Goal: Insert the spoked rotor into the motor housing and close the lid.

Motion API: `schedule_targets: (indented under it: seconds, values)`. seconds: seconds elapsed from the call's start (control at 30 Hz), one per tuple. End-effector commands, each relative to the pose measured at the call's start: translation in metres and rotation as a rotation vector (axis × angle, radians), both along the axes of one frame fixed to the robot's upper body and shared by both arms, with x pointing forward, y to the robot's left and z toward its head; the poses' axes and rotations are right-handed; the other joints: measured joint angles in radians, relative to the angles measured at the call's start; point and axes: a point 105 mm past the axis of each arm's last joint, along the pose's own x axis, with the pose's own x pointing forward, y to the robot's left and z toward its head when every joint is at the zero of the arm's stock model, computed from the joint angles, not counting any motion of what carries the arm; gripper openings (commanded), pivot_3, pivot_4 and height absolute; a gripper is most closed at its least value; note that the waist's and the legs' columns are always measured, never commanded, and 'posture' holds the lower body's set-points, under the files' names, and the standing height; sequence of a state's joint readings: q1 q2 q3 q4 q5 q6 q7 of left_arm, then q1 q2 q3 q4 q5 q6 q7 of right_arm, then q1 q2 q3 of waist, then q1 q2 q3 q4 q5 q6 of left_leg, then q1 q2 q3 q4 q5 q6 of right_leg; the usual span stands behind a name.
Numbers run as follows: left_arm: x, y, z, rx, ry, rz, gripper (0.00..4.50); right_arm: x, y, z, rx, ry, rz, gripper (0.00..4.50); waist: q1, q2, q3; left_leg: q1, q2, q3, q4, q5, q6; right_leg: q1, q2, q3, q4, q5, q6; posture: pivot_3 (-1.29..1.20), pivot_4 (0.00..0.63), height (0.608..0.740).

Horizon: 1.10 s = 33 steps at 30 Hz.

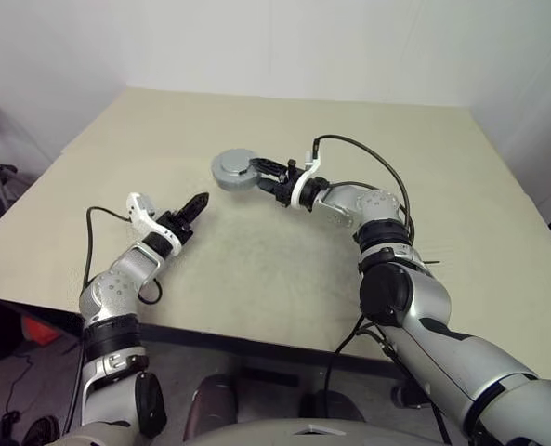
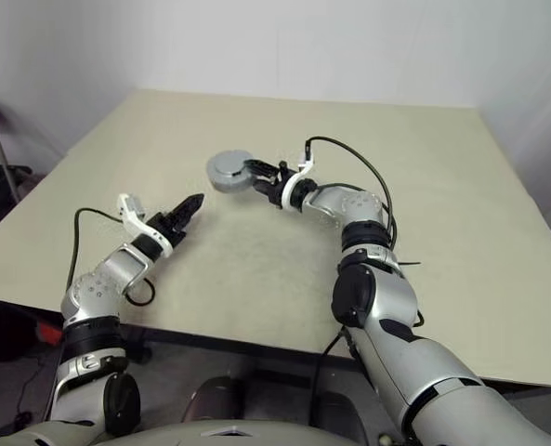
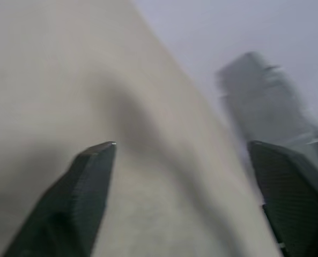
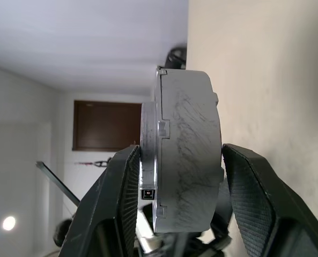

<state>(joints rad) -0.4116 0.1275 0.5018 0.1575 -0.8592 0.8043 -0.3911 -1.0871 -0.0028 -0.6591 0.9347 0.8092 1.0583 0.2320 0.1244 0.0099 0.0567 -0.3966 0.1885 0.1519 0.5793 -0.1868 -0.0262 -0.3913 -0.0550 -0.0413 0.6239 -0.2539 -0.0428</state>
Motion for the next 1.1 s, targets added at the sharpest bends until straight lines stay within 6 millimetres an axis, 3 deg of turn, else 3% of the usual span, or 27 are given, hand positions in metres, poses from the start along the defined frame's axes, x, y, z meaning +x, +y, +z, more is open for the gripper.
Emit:
schedule_targets:
  seconds: [0.03,0.37,0.5,0.63,0.73,0.9,1.1]
  values:
    - [-0.004,-0.009,0.02,-0.054,-0.076,-0.06,4.46,0.001,0.003,0.024,0.041,-0.073,0.013,2.0,0.001,0.0,0.0,0.0,0.0,0.0,0.0,0.0,0.0,0.0,0.0,0.0,0.0,0.0,0.0,0.0,0.0,0.74]
    - [0.001,-0.03,0.027,-0.197,-0.051,-0.162,4.46,-0.006,0.008,0.018,-0.004,-0.089,0.06,2.0,0.004,0.0,0.0,0.0,0.0,0.0,0.001,0.001,-0.001,0.001,0.0,-0.001,0.001,0.0,0.0,0.0,0.0,0.74]
    - [0.012,-0.028,0.031,-0.245,-0.053,-0.135,4.46,-0.006,0.005,0.014,-0.022,-0.09,0.057,2.0,0.006,0.0,0.0,0.0,-0.001,0.0,0.001,0.001,-0.001,0.001,0.0,-0.001,0.001,0.001,0.001,0.0,0.0,0.74]
    - [0.023,-0.031,0.021,-0.229,0.006,-0.11,4.46,-0.005,0.004,0.011,-0.035,-0.087,0.051,2.0,0.009,0.0,0.0,0.0,-0.001,0.0,0.002,0.001,-0.001,0.002,0.0,-0.001,0.001,0.001,0.001,0.0,0.0,0.74]
    - [0.022,-0.033,0.022,-0.224,-0.008,-0.115,3.9,-0.005,0.002,0.01,-0.037,-0.089,0.047,2.0,0.009,0.0,0.0,0.0,-0.001,-0.001,0.002,0.001,-0.001,0.002,0.0,-0.001,0.001,0.001,0.002,0.0,0.0,0.74]
    - [0.022,-0.03,0.021,-0.212,-0.014,-0.099,2.36,-0.007,0.001,0.008,-0.045,-0.09,0.043,2.0,0.011,0.0,0.0,0.0,-0.001,-0.001,0.002,0.001,-0.001,0.002,0.0,-0.002,0.001,0.001,0.002,0.0,0.0,0.74]
    - [0.022,-0.032,0.017,-0.222,0.022,-0.114,2.25,-0.007,0.003,0.004,-0.109,-0.121,0.035,2.0,0.013,0.0,0.0,0.0,-0.001,-0.002,0.004,0.001,-0.001,0.002,0.0,-0.003,0.002,0.001,0.002,0.0,0.0,0.74]
